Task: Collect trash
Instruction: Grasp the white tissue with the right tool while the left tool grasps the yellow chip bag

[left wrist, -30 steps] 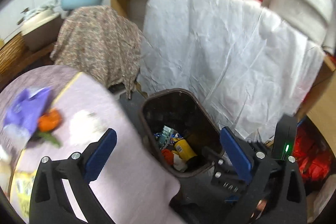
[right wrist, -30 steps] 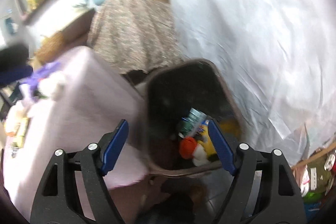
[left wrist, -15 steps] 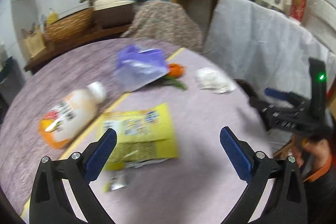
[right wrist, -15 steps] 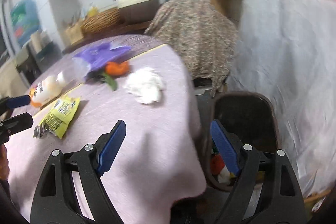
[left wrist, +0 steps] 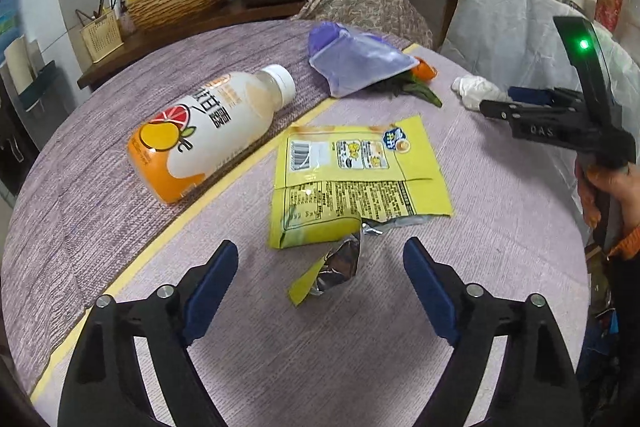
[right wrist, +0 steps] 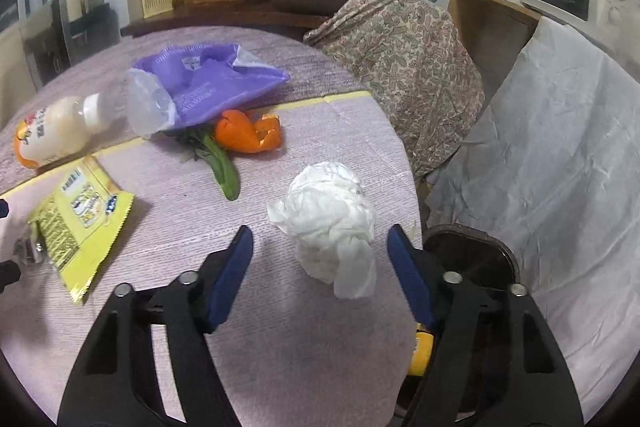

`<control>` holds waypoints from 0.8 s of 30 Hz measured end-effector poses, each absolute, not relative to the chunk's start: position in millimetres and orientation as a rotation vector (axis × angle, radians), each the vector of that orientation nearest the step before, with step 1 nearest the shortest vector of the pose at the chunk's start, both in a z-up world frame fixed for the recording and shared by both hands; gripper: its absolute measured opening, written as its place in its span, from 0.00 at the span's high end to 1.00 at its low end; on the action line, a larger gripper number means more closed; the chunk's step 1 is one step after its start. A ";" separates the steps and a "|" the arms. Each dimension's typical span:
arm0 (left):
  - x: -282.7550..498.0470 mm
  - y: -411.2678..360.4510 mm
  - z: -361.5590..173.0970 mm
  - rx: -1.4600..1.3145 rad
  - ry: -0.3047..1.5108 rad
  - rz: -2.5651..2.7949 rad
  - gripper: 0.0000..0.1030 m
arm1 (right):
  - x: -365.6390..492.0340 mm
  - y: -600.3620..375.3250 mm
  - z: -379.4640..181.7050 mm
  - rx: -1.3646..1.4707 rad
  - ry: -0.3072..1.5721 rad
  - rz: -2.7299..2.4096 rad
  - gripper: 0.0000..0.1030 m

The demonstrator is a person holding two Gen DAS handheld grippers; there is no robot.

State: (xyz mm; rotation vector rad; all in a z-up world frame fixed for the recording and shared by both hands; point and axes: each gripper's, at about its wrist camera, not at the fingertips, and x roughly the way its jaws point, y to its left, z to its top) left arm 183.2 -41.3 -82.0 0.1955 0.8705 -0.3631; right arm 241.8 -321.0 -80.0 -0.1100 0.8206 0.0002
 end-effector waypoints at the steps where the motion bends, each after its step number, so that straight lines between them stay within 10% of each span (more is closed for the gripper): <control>1: 183.3 -42.1 -83.9 0.199 0.875 -0.364 0.29 | 245.3 -320.6 -83.0 -0.112 0.832 -0.004 0.45; 6: 185.3 -39.1 -89.2 0.189 0.893 -0.359 0.47 | 247.4 -324.2 -85.0 -0.085 0.822 -0.024 0.65; 15: 173.1 -42.9 -91.1 0.187 0.911 -0.404 0.89 | 235.5 -323.6 -85.0 -0.057 0.801 -0.021 0.68; 24: 157.9 -44.0 -74.3 0.152 0.857 -0.448 0.94 | 213.3 -320.7 -74.9 -0.009 0.756 0.016 0.69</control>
